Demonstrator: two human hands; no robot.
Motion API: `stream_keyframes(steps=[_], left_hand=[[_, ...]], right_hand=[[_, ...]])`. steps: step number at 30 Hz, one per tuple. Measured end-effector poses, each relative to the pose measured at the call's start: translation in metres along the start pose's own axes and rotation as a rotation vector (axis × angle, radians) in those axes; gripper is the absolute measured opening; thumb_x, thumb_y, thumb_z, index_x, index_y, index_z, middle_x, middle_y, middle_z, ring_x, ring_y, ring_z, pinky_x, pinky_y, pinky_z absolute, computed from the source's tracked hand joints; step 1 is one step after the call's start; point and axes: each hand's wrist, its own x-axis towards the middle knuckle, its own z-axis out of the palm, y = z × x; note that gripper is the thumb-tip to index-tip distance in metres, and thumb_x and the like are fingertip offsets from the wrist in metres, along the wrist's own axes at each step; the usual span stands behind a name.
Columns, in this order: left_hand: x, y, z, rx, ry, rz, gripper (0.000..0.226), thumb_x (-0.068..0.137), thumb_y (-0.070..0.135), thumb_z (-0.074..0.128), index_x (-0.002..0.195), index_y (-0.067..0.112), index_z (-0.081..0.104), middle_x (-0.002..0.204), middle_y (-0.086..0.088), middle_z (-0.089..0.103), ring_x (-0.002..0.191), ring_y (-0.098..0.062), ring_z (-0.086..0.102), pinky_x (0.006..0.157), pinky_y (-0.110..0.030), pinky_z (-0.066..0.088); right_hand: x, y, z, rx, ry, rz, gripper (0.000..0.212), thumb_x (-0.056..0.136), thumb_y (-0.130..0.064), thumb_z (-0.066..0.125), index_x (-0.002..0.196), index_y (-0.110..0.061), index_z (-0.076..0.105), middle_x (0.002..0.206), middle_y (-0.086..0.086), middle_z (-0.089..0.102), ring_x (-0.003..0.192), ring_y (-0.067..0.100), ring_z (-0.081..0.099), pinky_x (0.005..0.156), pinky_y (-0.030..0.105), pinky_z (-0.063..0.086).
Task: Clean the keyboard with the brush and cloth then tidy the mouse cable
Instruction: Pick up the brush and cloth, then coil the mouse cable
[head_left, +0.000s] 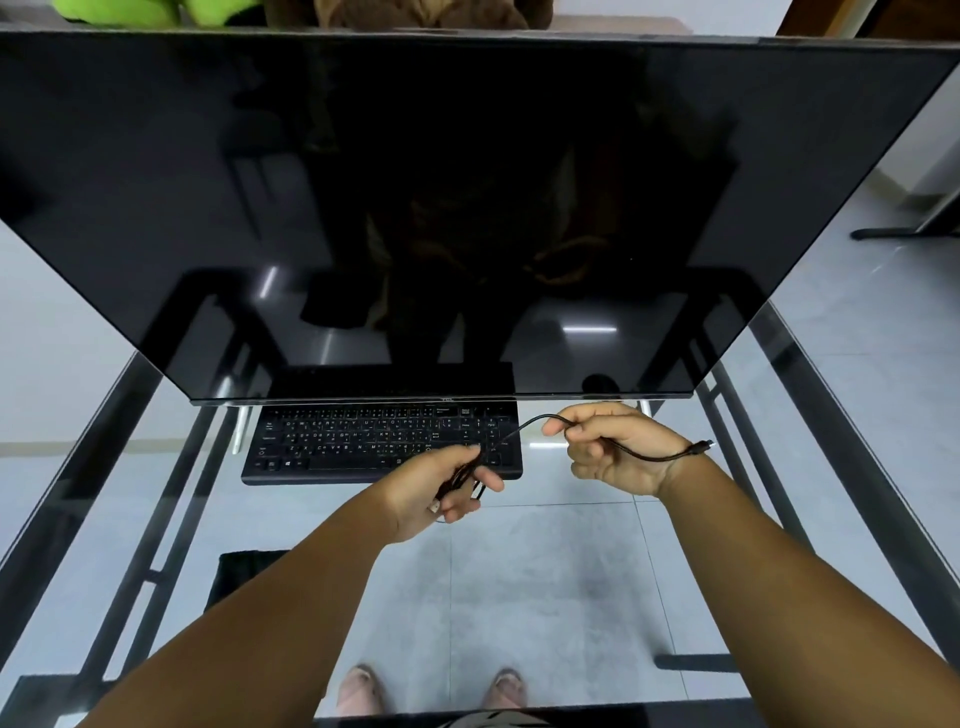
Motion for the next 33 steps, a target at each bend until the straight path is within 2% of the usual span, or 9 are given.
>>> stream_keyframes(steps=[2,7,10,12,19,23,26,29,33], left_hand=[[-0.002,0.003,0.000,-0.090,-0.029,0.026,0.045,0.095,0.042,0.048,0.081,0.004,0.068,0.047,-0.003,0.023,0.045,-0.018,0.027,0.093,-0.036,0.051],[-0.005,0.006,-0.001,-0.364,-0.010,0.071,0.032,0.096,0.031,0.049,0.072,0.009,0.052,0.054,-0.003,0.030,0.050,-0.017,0.035,0.066,-0.031,0.051],[-0.004,0.008,-0.002,-0.469,0.019,0.083,0.033,0.098,0.028,0.046,0.071,0.009,0.050,0.064,-0.004,0.037,0.056,-0.016,0.042,0.058,-0.027,0.047],[-0.002,0.009,-0.002,-0.509,0.059,0.092,0.034,0.100,0.027,0.044,0.072,0.010,0.049,0.067,-0.004,0.042,0.060,-0.015,0.046,0.055,-0.023,0.043],[-0.001,0.017,0.003,-0.366,0.230,0.147,0.036,0.105,0.025,0.037,0.073,0.014,0.051,0.072,0.002,0.047,0.070,-0.012,0.047,0.069,-0.023,0.040],[-0.003,0.019,0.004,-0.196,0.266,0.160,0.035,0.106,0.025,0.034,0.075,0.019,0.051,0.072,0.009,0.048,0.061,-0.003,0.048,0.059,-0.018,0.040],[-0.001,0.018,0.001,-0.267,0.253,0.160,0.033,0.105,0.027,0.037,0.079,0.019,0.056,0.070,0.004,0.046,0.065,-0.010,0.044,0.068,-0.025,0.035],[0.002,0.019,0.000,-0.387,0.250,0.173,0.032,0.104,0.027,0.039,0.085,0.012,0.060,0.059,0.002,0.040,0.063,-0.016,0.042,0.073,-0.029,0.035],[0.001,0.024,0.003,-0.525,0.219,0.178,0.036,0.104,0.024,0.038,0.111,0.000,0.064,0.053,0.001,0.033,0.056,-0.015,0.036,0.073,-0.030,0.039]], right_hand=[[0.005,0.009,0.000,-0.002,0.119,-0.005,0.015,0.082,-0.008,0.071,0.096,-0.005,0.075,0.057,0.002,0.040,0.049,0.009,0.029,0.054,0.026,0.019],[0.014,0.028,0.006,-0.294,0.354,-0.111,0.014,0.078,-0.016,0.080,0.088,-0.007,0.075,0.070,0.015,0.060,0.060,0.019,0.049,0.043,0.017,0.028],[0.013,0.032,0.007,-0.475,0.333,-0.133,0.018,0.077,-0.021,0.082,0.089,-0.010,0.075,0.071,0.013,0.071,0.057,0.014,0.059,0.054,0.015,0.038],[0.011,0.032,0.008,-0.534,0.277,-0.075,0.014,0.078,-0.024,0.081,0.090,-0.018,0.076,0.067,0.007,0.072,0.053,0.015,0.050,0.054,0.023,0.035],[0.009,0.042,0.010,-0.637,0.262,-0.038,0.006,0.084,-0.024,0.077,0.087,-0.019,0.077,0.066,-0.003,0.069,0.053,0.005,0.056,0.049,0.013,0.041],[0.016,0.052,0.012,-0.569,0.364,-0.087,0.006,0.084,-0.017,0.076,0.081,-0.021,0.074,0.066,-0.001,0.070,0.056,0.007,0.058,0.057,0.021,0.047],[0.020,0.055,0.013,-0.482,0.438,-0.127,0.005,0.083,-0.018,0.077,0.082,-0.018,0.072,0.072,0.008,0.073,0.058,0.013,0.057,0.061,0.025,0.048],[0.023,0.053,0.018,-0.455,0.448,-0.136,0.004,0.083,-0.017,0.076,0.082,-0.017,0.072,0.071,0.008,0.072,0.052,0.009,0.053,0.053,0.018,0.044],[0.028,0.051,0.020,-0.469,0.448,-0.115,0.004,0.084,-0.017,0.075,0.081,-0.018,0.073,0.067,0.003,0.071,0.048,0.005,0.051,0.048,0.013,0.041]])
